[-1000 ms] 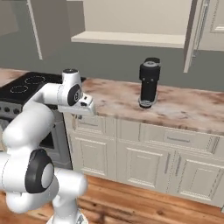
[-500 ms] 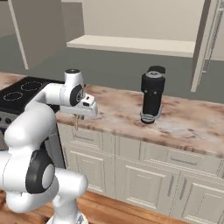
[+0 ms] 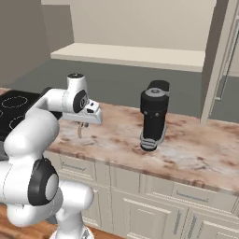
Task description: Organize the utensils by type. Pick up the wooden spoons from the counter and place them in the open cabinet. Then pick up the metallic utensils from the counter and place them in the open drawer.
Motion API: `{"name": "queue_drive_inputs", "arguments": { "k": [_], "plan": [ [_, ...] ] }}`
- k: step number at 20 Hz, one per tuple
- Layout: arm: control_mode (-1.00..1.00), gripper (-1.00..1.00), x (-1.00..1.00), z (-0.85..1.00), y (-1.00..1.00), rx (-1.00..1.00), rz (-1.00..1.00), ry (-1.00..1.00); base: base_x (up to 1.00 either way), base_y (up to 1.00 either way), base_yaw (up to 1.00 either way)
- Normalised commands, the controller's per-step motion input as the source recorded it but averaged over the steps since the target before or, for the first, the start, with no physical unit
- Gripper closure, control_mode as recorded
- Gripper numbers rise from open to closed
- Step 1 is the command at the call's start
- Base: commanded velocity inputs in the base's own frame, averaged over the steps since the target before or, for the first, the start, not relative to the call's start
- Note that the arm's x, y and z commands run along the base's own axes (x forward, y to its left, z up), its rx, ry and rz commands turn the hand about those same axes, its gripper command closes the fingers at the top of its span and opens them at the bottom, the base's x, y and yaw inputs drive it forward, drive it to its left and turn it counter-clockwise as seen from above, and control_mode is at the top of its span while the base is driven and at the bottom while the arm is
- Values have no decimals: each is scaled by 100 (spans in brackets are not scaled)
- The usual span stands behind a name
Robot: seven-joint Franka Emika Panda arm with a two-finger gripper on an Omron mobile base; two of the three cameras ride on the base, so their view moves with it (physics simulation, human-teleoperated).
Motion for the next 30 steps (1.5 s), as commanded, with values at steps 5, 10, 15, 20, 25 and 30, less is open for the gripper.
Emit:
{"name": "queue_drive_inputs", "arguments": {
  "k": [5, 10, 15, 20, 25, 30],
  "plan": [
    [100, 100, 0, 0, 0, 0, 0, 0, 56, 1, -5],
    [100, 100, 0, 0, 0, 0, 0, 0, 54, 1, -1],
    [100, 100, 0, 0, 0, 0, 0, 0, 21, 1, 0],
    [100, 100, 0, 0, 0, 0, 0, 0, 0, 0, 0],
    [100, 100, 0, 0, 0, 0, 0, 0, 0, 0, 0],
    [100, 100, 0, 0, 0, 0, 0, 0, 0, 0, 0]
  ]
}}
